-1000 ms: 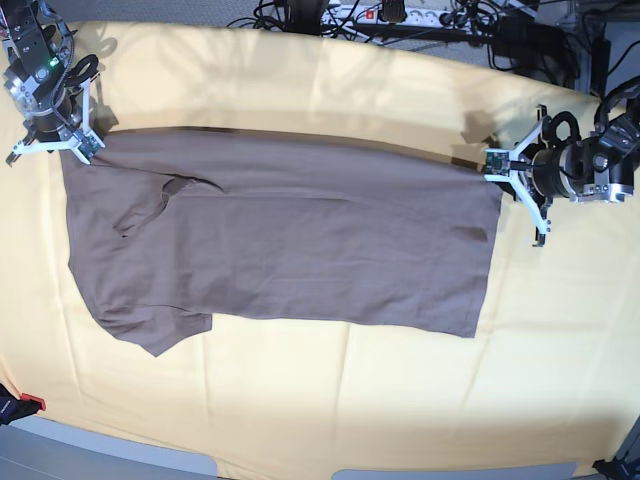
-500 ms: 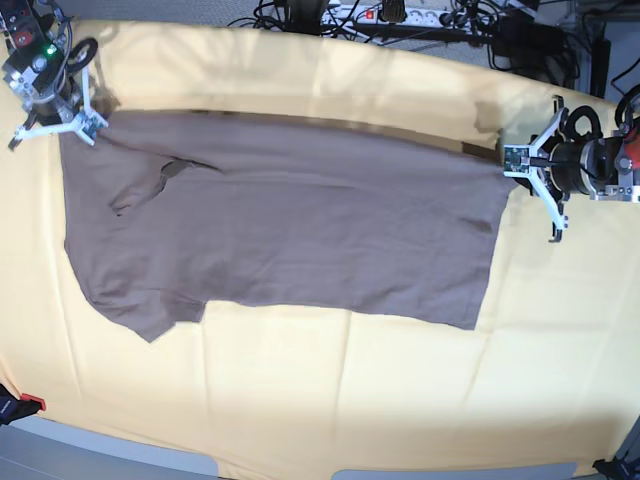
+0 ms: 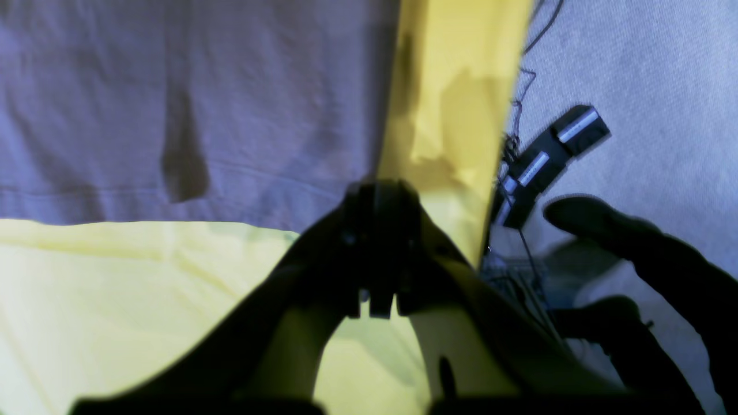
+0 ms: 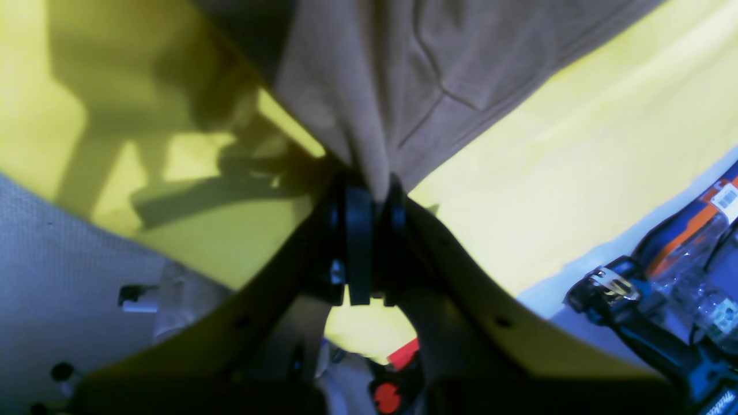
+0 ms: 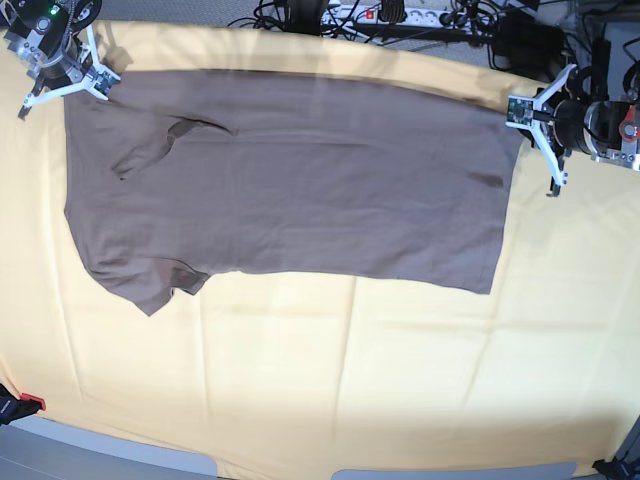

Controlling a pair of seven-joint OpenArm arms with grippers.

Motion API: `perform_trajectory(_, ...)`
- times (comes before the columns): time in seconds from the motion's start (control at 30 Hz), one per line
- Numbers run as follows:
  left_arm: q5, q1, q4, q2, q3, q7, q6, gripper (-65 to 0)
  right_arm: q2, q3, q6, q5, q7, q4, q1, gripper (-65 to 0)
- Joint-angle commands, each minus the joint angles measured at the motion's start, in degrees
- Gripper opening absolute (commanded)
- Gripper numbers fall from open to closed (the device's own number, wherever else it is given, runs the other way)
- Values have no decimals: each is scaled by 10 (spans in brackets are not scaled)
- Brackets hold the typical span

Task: Fold the T-shirt properly
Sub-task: 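Pull the held shoulder edge further toward the robot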

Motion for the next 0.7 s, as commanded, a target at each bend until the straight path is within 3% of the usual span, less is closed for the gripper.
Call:
perform_trajectory(0.0, -3, -2, 5, -19, -8, 0, -1, -650, 10, 6, -2, -9, -13, 7, -8, -650)
perform_trajectory(0.27, -5, 19, 7, -39, -8, 0, -1, -650, 10, 6, 4, -10, -14, 7, -52, -650)
perform_trajectory(0.67, -30, 36, 40, -57, -8, 15, -1, -650, 10, 6, 5, -6, -15, 7, -57, -650)
